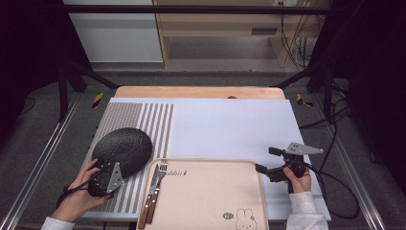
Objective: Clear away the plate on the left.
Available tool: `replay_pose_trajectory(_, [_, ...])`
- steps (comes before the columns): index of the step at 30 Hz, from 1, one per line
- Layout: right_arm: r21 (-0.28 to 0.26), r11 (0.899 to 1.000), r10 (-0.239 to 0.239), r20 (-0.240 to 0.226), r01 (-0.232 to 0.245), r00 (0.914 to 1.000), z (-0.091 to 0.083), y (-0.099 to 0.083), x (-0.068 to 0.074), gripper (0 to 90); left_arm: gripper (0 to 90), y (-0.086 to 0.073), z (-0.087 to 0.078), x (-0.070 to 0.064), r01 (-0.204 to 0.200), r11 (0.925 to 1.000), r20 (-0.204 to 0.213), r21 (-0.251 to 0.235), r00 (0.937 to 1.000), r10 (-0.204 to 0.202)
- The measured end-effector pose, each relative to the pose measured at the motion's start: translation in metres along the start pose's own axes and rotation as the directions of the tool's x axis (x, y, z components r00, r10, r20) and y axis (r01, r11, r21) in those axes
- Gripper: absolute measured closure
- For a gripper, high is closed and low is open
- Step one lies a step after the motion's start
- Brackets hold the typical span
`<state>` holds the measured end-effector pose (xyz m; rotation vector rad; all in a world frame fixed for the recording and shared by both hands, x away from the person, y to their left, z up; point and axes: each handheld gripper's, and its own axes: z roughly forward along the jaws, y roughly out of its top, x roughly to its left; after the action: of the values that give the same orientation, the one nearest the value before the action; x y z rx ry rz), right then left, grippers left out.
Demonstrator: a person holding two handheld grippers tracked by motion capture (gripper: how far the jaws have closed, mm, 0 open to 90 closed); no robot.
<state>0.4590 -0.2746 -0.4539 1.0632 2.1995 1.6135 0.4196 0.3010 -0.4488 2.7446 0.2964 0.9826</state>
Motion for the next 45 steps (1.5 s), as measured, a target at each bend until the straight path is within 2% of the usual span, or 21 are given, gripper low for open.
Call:
replay_pose_trajectory(7, [-0.003,1.0,-0.001,0.002,0.001,1.0,-0.001,0.0,0.0,0.4,29.1,-0.001,0.003,-0.005,-0.015,0.9999,-0.034,0.005,0.9993,0.015])
replay_pose_trajectory(16, [-0.006,1.0,0.001,0.002,-0.001,1.0,-0.001,0.001,0.0,0.4,39.9,0.001,0.004,-0.012,-0.055,0.9982,-0.079,0.023,0.9953,0.057])
replay_pose_trajectory(23, [-0.003,1.0,-0.001,0.002,0.001,1.0,-0.001,0.001,0.0,0.3,47.1,-0.001,0.007,-0.017,-0.051,0.9985,-0.095,0.017,0.9941,0.053])
replay_pose_trajectory(29, [-0.001,1.0,-0.004,0.001,0.004,1.0,-0.001,0.001,0.0,0.4,55.9,-0.001,0.009,-0.023,-0.065,0.9978,-0.112,0.012,0.9916,0.066])
replay_pose_trajectory(34, [0.003,1.0,-0.003,0.002,0.003,1.0,0.0,0.0,0.0,0.3,61.0,-0.002,0.012,-0.028,-0.097,0.9953,-0.148,0.009,0.9842,0.097])
replay_pose_trajectory(37, [0.003,1.0,-0.004,0.003,0.004,1.0,0.0,0.0,0.0,0.3,62.5,-0.002,0.012,-0.03,-0.097,0.9952,-0.166,0.005,0.9814,0.097])
replay_pose_trajectory(39, [0.0,1.0,-0.003,0.002,0.003,1.0,0.0,0.0,0.0,0.3,62.7,-0.003,0.013,-0.033,-0.111,0.9938,-0.188,0.006,0.9759,0.111])
replay_pose_trajectory(41, [0.002,1.0,-0.004,0.003,0.004,1.0,0.0,0.0,0.0,0.3,64.0,-0.004,0.014,-0.036,-0.115,0.9934,-0.208,-0.004,0.9717,0.112])
replay_pose_trajectory(45, [0.001,1.0,-0.002,0.003,0.002,1.0,0.0,0.0,0.0,0.4,66.4,-0.006,0.015,-0.038,-0.113,0.9935,-0.225,-0.015,0.9686,0.106])
